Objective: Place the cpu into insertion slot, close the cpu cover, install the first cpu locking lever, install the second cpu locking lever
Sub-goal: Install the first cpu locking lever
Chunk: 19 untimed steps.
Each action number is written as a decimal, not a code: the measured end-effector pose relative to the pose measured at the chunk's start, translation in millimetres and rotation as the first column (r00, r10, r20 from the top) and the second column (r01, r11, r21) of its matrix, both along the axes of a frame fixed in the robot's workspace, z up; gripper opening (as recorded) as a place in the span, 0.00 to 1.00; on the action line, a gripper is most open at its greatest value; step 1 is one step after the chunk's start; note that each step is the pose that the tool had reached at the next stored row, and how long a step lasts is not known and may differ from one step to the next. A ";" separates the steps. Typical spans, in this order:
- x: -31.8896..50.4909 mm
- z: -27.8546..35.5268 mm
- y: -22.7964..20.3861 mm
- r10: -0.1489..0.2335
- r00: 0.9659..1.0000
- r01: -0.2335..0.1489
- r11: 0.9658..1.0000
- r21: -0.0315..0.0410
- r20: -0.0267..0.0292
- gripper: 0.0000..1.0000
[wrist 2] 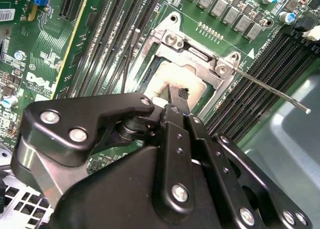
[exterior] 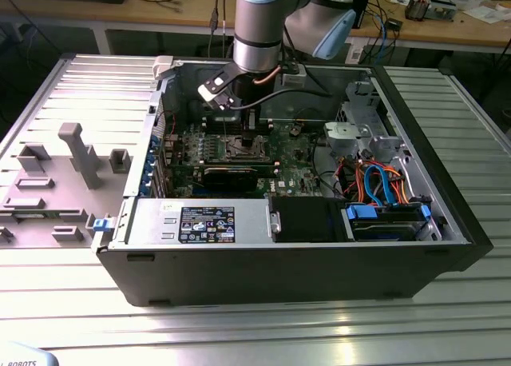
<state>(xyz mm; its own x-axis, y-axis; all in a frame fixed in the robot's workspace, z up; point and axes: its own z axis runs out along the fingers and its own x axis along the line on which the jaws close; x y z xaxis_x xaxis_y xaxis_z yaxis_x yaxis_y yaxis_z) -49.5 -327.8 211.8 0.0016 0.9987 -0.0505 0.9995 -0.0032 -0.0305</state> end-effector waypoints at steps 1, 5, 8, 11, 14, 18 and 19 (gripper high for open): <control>0.1 0.0 0.0 0.000 1.000 0.000 1.000 0.000 0.000 0.11; 0.2 3.1 0.0 0.000 1.000 0.000 1.000 0.000 0.000 0.11; 0.2 14.3 0.0 0.000 1.000 0.000 1.000 0.000 0.000 0.11; 0.2 14.4 0.0 0.000 1.000 0.000 1.000 0.000 0.000 0.11; 0.2 14.5 0.0 0.000 1.000 0.000 1.000 0.000 0.000 0.11; 0.2 14.6 0.0 0.000 1.000 0.000 1.000 0.000 0.000 0.11; 0.2 14.6 0.0 0.000 1.000 0.000 1.000 0.000 0.000 0.11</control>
<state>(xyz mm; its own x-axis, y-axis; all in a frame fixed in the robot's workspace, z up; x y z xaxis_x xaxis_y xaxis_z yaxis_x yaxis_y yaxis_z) -49.3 -327.8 226.4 0.0017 0.9987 -0.0504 0.9995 -0.0032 -0.0304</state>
